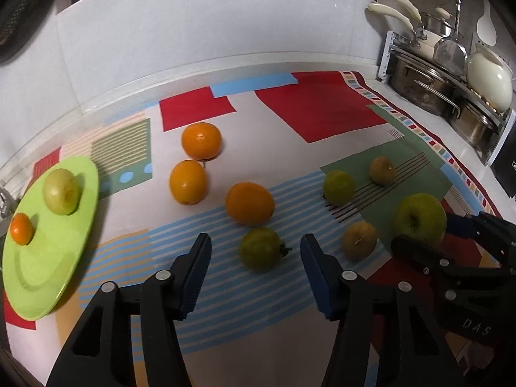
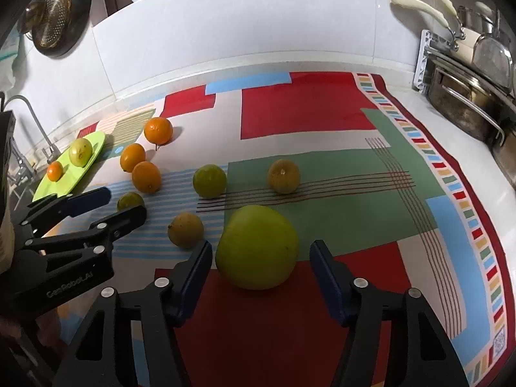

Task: Organize fruits
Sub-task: 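Grasp a small green citrus with the left tool while the right tool grasps another pomelo, then carry both fruits onto the lime-green plate and open both tools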

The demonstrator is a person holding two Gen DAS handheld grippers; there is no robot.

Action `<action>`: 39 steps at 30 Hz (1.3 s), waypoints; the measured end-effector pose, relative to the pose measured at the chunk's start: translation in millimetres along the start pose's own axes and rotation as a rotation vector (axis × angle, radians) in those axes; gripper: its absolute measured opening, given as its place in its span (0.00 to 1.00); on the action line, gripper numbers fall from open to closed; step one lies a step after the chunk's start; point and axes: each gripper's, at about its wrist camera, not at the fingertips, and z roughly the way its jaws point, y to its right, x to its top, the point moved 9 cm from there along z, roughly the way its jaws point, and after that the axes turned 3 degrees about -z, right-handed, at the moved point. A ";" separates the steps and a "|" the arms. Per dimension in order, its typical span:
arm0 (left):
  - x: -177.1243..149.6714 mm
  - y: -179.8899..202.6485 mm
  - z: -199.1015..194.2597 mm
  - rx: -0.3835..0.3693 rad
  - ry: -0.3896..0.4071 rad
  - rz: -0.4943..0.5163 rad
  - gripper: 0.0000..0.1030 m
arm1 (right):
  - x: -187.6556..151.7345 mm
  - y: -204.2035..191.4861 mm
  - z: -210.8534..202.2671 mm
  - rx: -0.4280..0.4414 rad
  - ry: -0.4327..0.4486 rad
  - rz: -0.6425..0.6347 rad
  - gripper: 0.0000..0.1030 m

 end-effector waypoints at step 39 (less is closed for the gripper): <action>5.7 -22.6 -111.1 0.038 0.185 -0.075 0.32 | 28.8 -48.6 -79.0 0.076 0.179 -0.100 0.49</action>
